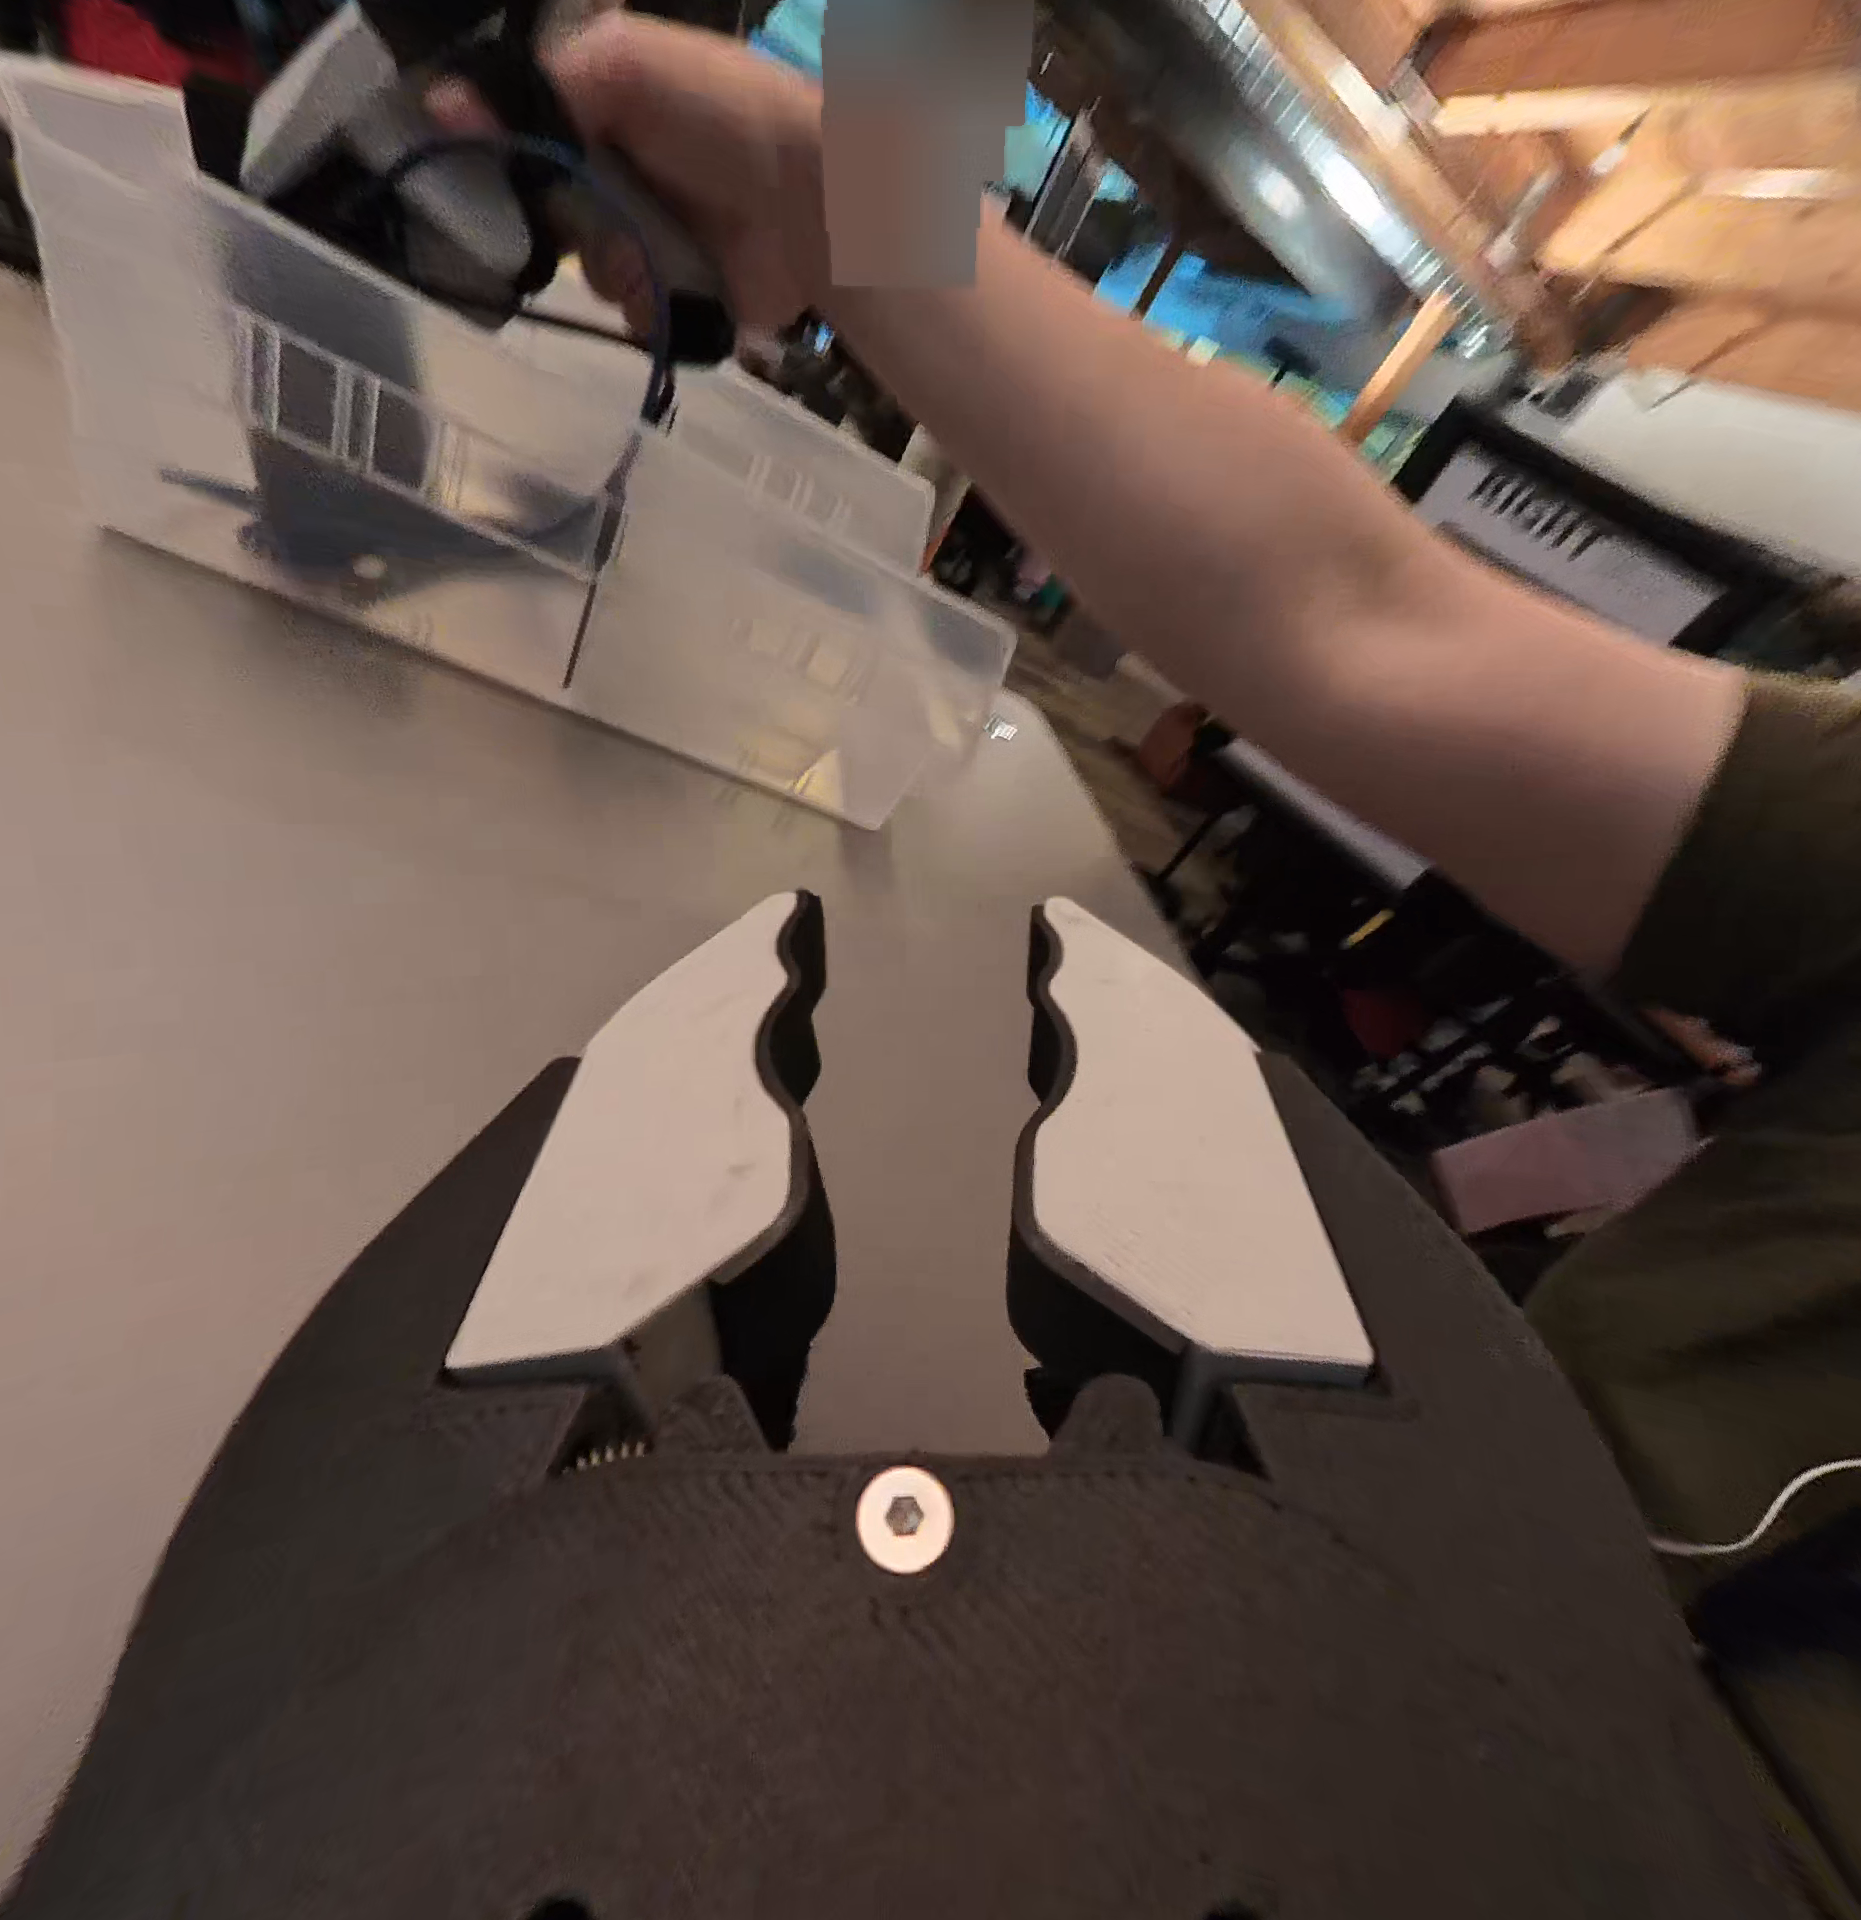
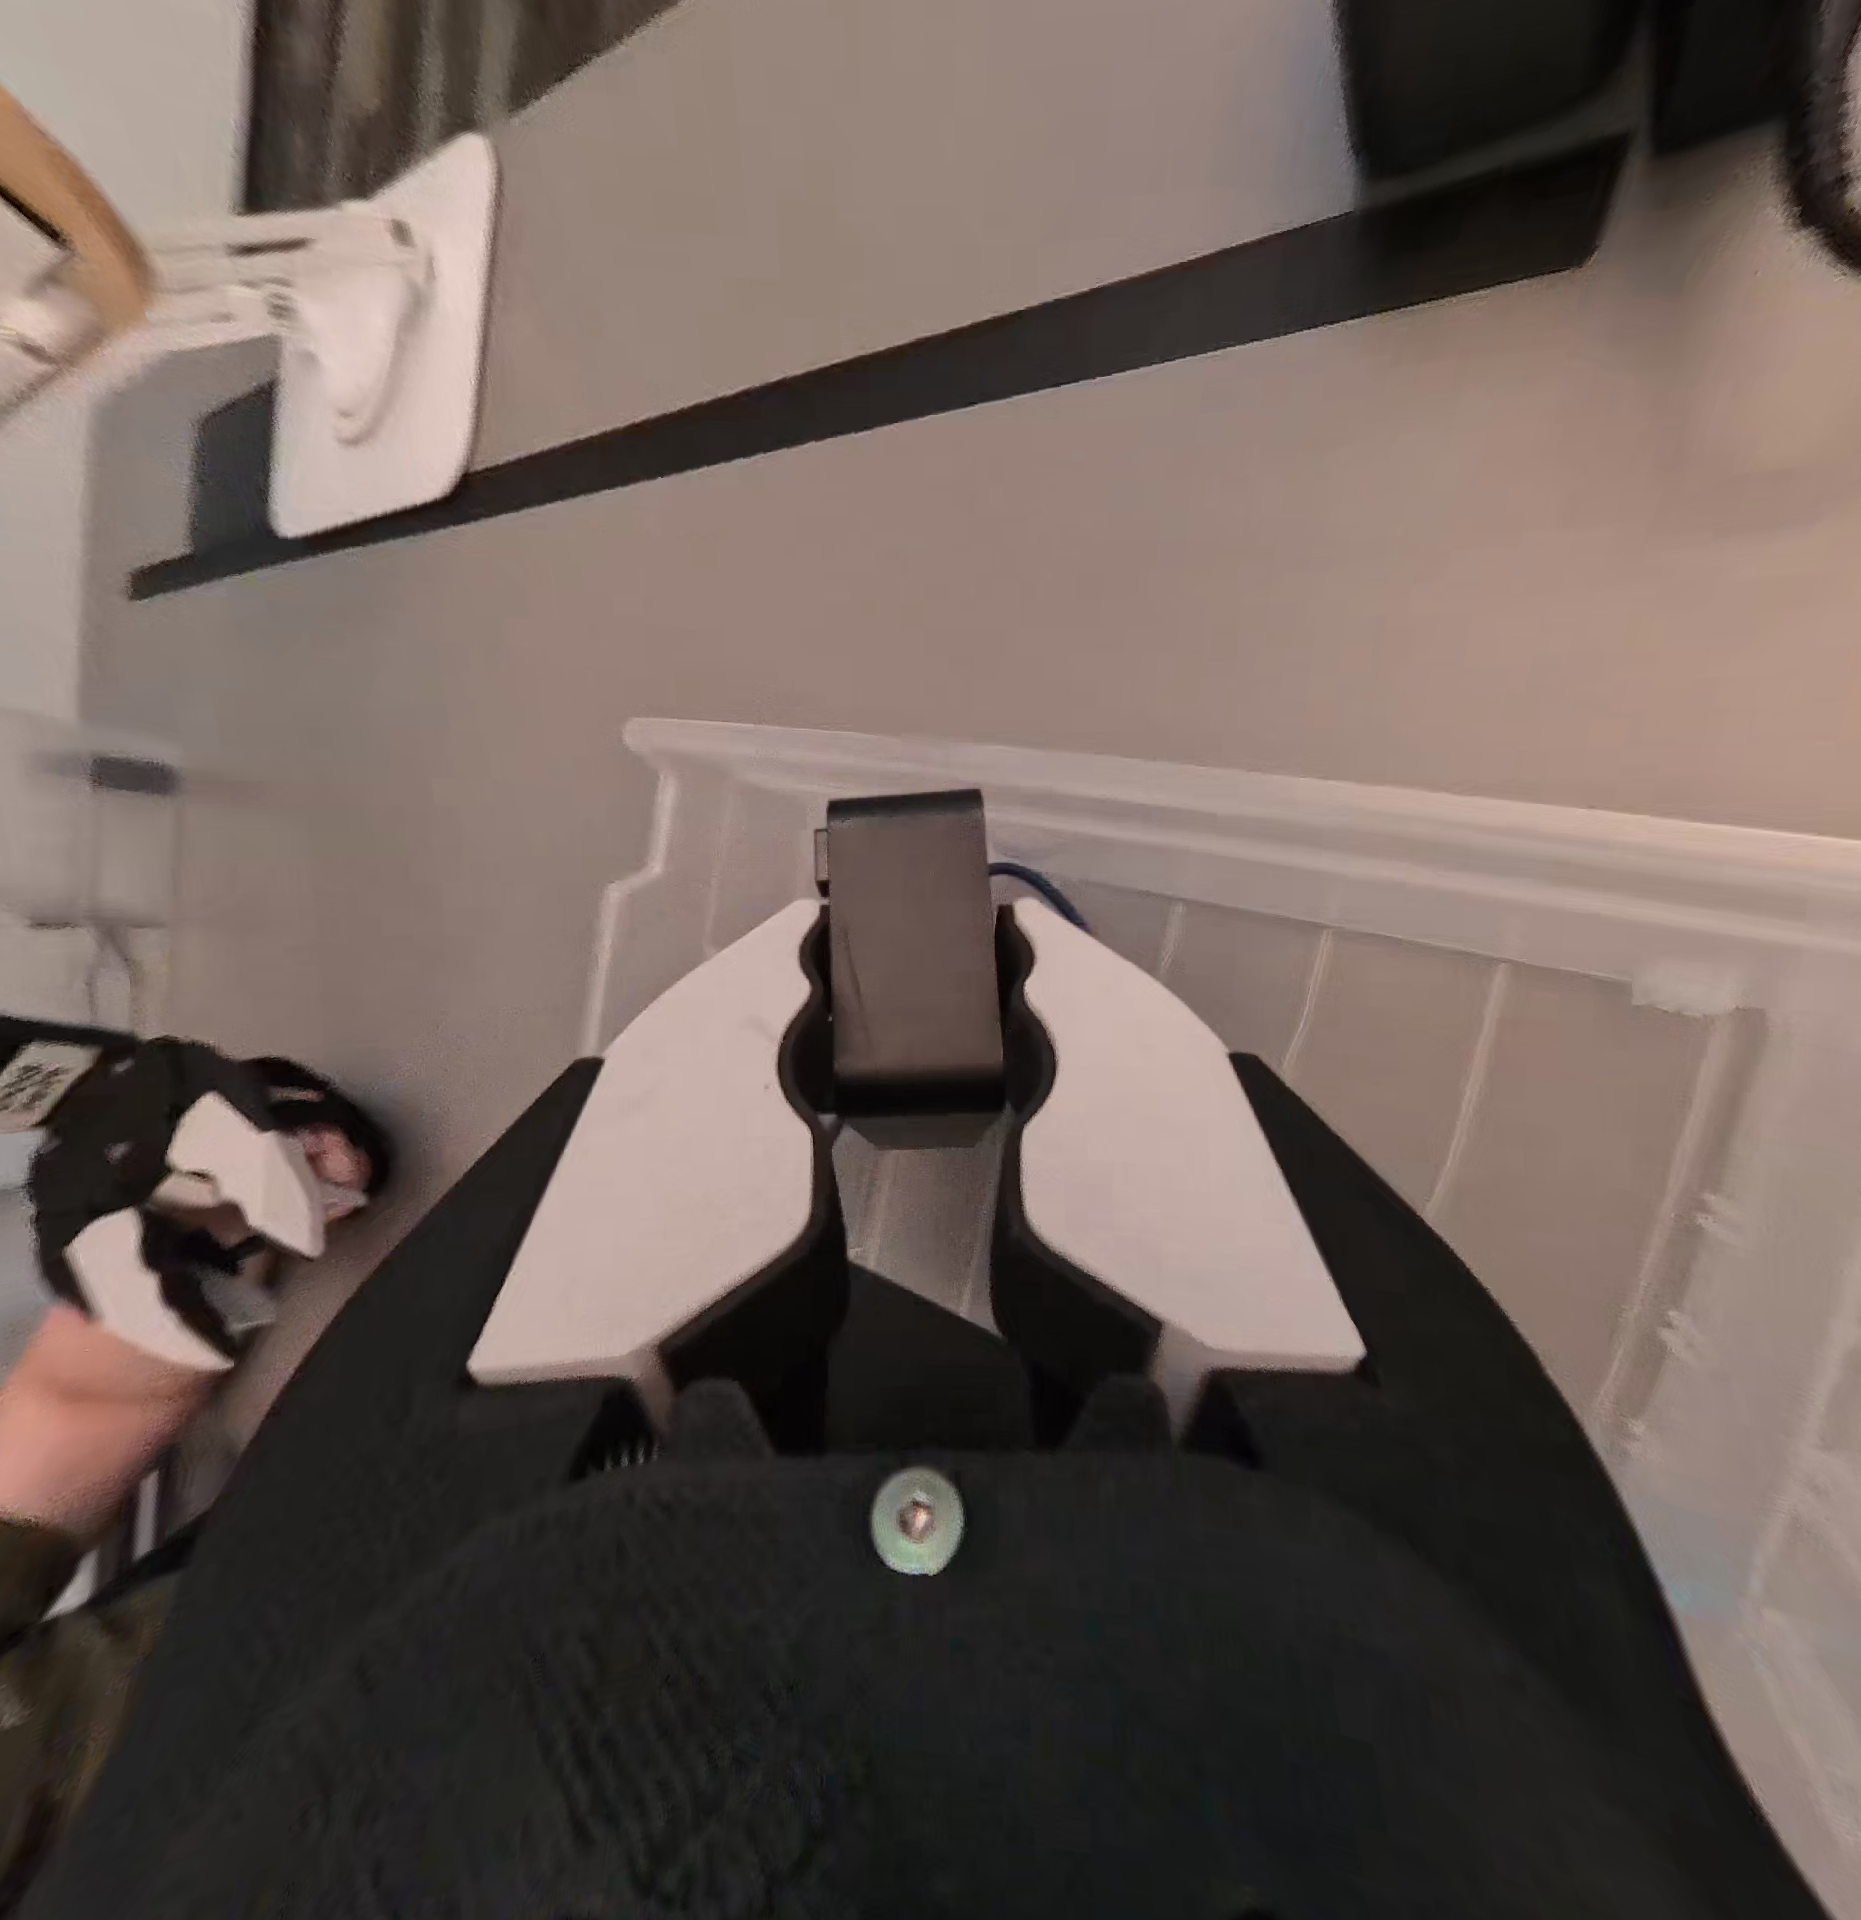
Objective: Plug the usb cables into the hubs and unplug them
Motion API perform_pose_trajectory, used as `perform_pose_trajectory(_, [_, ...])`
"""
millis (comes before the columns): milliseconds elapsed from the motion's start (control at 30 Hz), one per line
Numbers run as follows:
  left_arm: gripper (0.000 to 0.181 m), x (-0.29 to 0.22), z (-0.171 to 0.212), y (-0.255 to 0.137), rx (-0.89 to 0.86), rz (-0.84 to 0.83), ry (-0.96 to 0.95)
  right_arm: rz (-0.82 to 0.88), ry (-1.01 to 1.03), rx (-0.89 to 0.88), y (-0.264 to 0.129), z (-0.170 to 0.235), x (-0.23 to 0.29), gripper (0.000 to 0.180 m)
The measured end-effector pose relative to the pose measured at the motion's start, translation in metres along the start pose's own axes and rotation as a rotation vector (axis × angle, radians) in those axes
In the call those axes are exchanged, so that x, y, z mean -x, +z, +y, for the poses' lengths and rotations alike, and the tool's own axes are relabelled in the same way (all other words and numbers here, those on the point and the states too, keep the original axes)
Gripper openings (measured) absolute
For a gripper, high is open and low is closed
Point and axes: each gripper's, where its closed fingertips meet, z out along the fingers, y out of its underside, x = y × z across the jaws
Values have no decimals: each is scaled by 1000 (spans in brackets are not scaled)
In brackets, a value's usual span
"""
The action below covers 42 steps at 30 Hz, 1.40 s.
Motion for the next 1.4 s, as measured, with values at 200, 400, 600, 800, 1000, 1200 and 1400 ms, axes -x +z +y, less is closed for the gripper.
perform_pose_trajectory(200, [37,-1,-9,-7,-59,-7,72,40,72,111,4,15,-16,32])
perform_pose_trajectory(400, [38,-1,-7,-3,-56,0,74,226,28,139,-1,19,-46,40])
perform_pose_trajectory(600, [38,-4,-15,-6,-70,3,71,408,-157,131,-32,9,-50,38])
perform_pose_trajectory(800, [38,-23,-65,-32,-140,-70,183,631,-417,-166,-136,7,-35,36])
perform_pose_trajectory(1000, [38,-69,-116,-61,-198,-135,323,561,-307,17,-156,129,-59,49])
perform_pose_trajectory(1200, [38,-119,-140,-85,-241,-144,355,529,-265,36,-159,151,-84,9])
perform_pose_trajectory(1400, [39,-160,-145,-126,-244,-251,418,533,-242,15,-160,142,-94,17])
